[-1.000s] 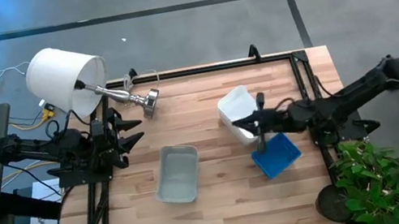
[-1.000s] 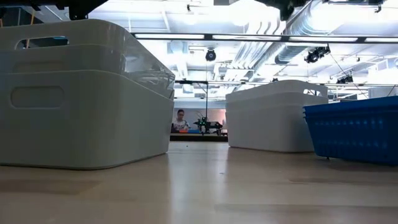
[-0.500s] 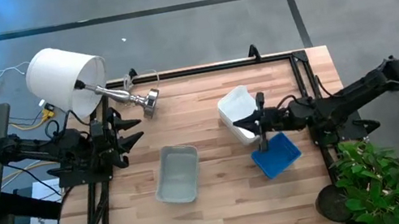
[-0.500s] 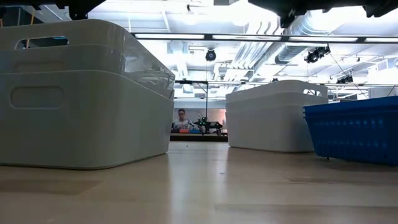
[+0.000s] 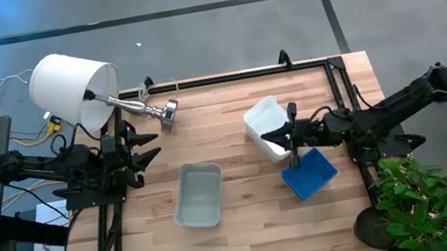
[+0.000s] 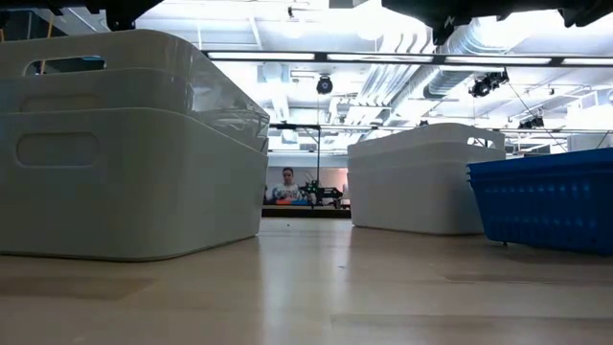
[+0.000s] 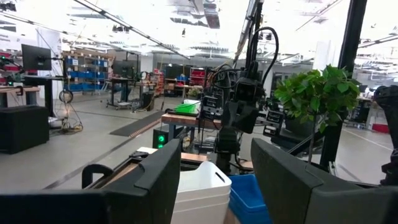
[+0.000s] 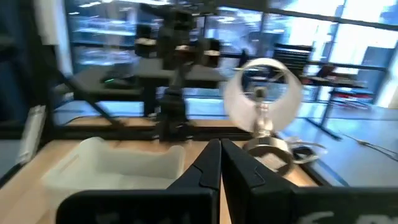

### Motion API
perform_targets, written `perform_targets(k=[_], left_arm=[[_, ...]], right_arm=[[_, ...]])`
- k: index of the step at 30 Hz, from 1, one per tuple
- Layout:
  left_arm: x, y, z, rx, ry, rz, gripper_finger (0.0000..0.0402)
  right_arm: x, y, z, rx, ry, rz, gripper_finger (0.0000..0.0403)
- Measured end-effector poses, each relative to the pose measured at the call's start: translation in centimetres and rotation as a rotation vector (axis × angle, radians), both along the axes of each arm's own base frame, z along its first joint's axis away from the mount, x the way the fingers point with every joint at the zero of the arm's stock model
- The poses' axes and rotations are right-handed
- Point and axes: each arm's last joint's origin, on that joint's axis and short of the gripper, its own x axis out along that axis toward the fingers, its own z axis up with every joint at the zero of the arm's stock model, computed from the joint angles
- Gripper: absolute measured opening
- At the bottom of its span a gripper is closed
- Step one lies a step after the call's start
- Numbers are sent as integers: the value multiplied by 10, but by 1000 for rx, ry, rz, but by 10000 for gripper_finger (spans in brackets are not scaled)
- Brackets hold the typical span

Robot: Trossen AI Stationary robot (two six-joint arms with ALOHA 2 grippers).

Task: Stack baskets by color
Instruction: Adjust the stack of white bins

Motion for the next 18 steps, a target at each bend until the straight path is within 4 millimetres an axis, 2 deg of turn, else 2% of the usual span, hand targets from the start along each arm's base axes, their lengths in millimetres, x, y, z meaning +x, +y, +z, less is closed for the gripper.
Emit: perform_targets(k=[3, 5, 10, 14, 18], left_arm=[[0, 0, 0, 0, 0, 0, 184], [0, 0, 0, 3, -2, 1, 184], [0, 0, 1, 5, -9, 1, 184], [0, 0, 1, 6, -7, 1, 184], [0, 0, 1, 8, -7, 1, 184]], right_arm=[[1, -7, 3, 57, -4, -149, 0], [4, -17, 6, 106, 55, -262, 0], [8, -46, 16, 287, 356, -463, 0], [12, -66, 9, 430, 653, -568, 0], [24, -74, -4, 517, 904, -572, 0]])
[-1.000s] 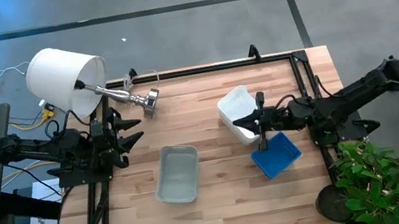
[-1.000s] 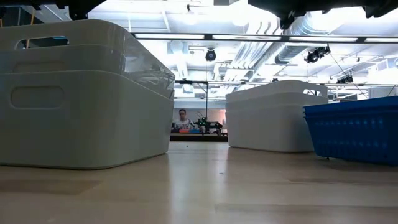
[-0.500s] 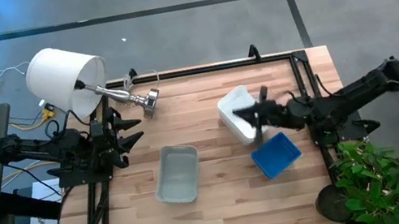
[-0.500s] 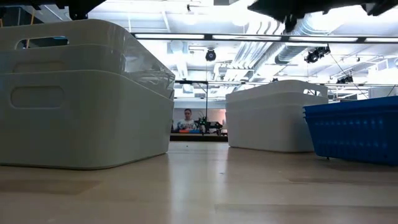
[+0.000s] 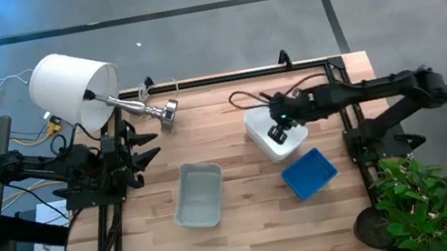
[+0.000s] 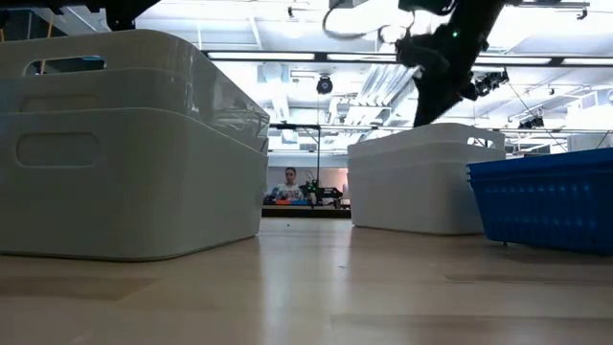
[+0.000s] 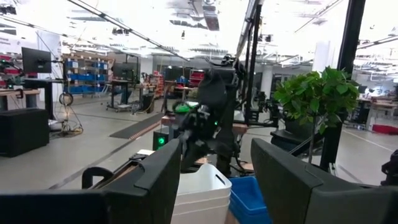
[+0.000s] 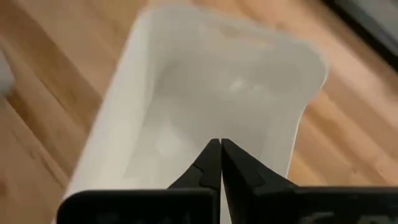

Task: Stack baskets by color
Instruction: Adjust the stack of white bins

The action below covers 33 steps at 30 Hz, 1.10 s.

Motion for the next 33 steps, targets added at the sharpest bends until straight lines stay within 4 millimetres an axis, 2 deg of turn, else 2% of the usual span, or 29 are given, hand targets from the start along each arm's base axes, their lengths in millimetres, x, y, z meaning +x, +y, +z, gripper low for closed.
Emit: perform_targets(k=[4, 8, 11, 18, 22, 29, 33], left_arm=[[0, 0, 0, 0, 0, 0, 184], [0, 0, 0, 0, 1, -1, 184], [0, 0, 0, 1, 1, -7, 184], [0, 0, 0, 0, 0, -7, 184], [0, 0, 0, -7, -1, -9, 184], [0, -1, 0, -12, -3, -25, 184], [0, -1, 0, -8, -3, -47, 184]], right_arm=[[11, 2, -5, 95, 166, 31, 0], [11, 10, -6, 138, 356, 6, 0], [10, 19, -7, 182, 414, 19, 0], [25, 41, -5, 207, 269, 99, 0], [34, 46, -5, 199, 193, 121, 0], [50, 43, -29, 204, 254, 95, 0], [62, 48, -33, 209, 175, 134, 0]])
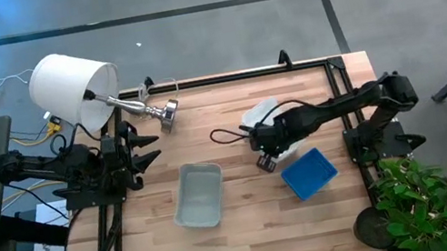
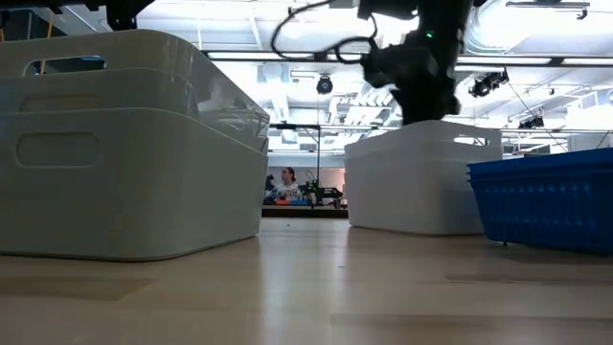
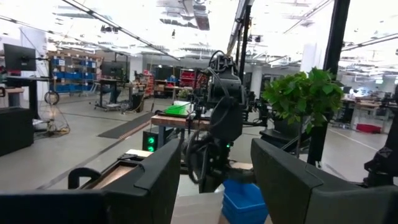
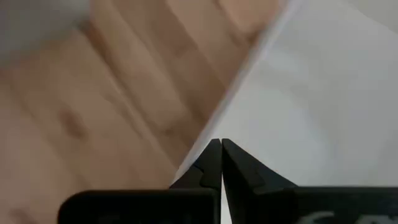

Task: Stack baskets by color
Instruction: Adjust the stack of white bins

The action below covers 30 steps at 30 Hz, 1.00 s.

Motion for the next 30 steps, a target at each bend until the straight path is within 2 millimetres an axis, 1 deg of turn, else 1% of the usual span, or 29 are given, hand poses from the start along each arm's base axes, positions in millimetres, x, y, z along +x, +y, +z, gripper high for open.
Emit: perform_targets(k=[6, 12, 18, 24, 30], left_arm=[[0, 0, 0, -2, -1, -1, 184], [0, 0, 0, -4, -1, -3, 184], [0, 0, 0, -1, -2, -14, 184], [0, 0, 0, -13, -5, -15, 184], [0, 0, 0, -15, -6, -17, 184]], right_arm=[[16, 3, 6, 44, -173, 20, 0], [25, 7, 11, 82, -285, 55, 0], [27, 26, 11, 116, -309, 94, 0], [31, 52, 17, 144, -402, 149, 0], [27, 74, 17, 182, -407, 161, 0]])
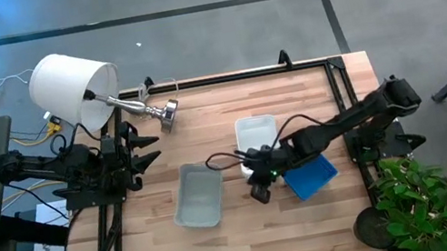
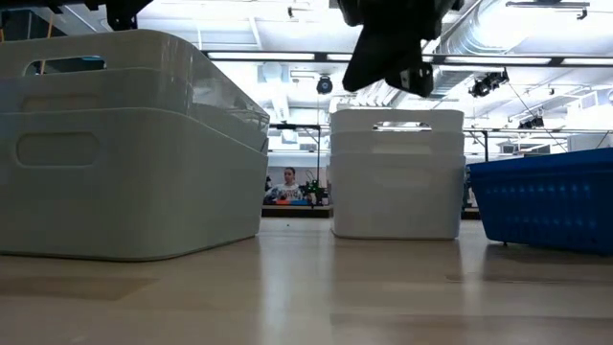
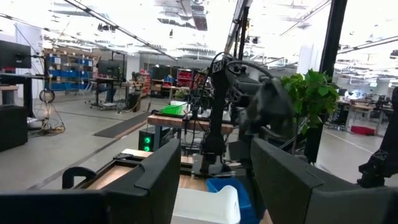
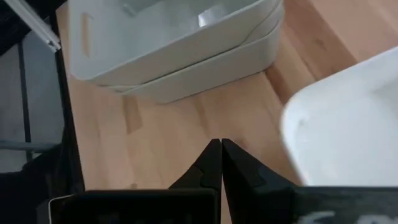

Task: Stack baskets by color
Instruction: Adjust the stack of white bins

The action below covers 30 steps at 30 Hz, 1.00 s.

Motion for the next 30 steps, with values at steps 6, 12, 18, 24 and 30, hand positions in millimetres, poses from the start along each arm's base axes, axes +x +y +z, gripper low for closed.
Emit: perform_targets(k=[6, 12, 18, 24, 30], left_arm=[[0, 0, 0, -1, 0, 0, 184], [0, 0, 0, -14, -3, -3, 184], [0, 0, 0, -17, -2, -4, 184], [0, 0, -1, -16, 6, -3, 184], [0, 0, -1, -7, 8, -1, 184]], right_arm=[[-4, 8, 21, -162, 2, -31, 0], [-4, -26, 67, -463, 48, -205, 0], [-1, -77, 88, -648, 77, -338, 0], [-6, -136, 80, -607, 179, -410, 0], [-19, -178, 51, -437, 275, -403, 0]])
